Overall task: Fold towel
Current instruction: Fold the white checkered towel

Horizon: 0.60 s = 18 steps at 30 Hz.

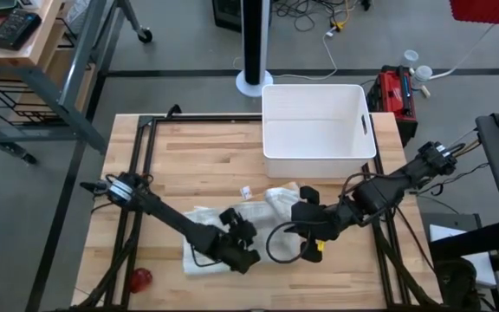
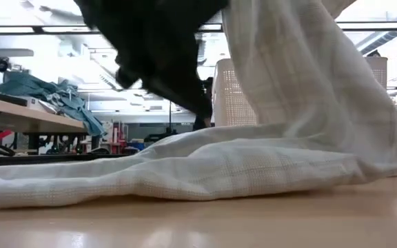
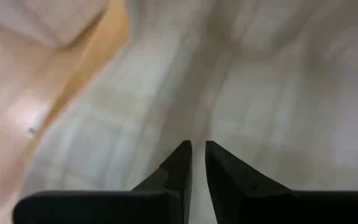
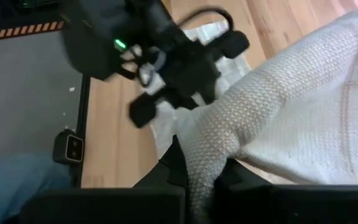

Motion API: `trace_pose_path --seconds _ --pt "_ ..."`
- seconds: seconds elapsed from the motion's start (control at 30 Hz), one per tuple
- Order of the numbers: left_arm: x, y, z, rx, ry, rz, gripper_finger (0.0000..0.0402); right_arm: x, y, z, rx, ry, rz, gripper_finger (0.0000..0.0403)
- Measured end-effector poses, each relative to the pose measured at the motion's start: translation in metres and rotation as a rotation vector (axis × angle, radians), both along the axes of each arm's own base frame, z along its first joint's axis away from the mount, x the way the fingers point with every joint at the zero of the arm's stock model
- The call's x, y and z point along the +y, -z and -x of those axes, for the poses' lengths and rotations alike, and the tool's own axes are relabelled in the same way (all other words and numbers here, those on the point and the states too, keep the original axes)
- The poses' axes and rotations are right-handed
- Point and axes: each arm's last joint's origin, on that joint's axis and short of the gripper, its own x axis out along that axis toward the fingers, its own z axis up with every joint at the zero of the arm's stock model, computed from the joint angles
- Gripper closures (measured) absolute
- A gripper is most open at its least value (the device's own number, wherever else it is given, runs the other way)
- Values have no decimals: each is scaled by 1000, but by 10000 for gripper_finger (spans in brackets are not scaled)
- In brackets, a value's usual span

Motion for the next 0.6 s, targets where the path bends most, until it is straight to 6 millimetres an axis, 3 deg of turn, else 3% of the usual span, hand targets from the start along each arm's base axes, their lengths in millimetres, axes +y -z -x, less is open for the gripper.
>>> trace_pose_path --seconds 0.1,0.23,0.47,0.6 --pt "-6 -21 4 -29 40 6 365 -2 -1 -1 -8 2 -9 394" --pt "-15 -54 26 -80 48 35 365 -5 -4 -5 -41 -2 -22 394" --pt "-58 -116 102 -401 -1 -68 365 -14 -6 -24 -112 -29 -61 394" --pt "-79 -131 134 -539 12 -108 365 -22 -2 -41 -153 -29 -69 394"
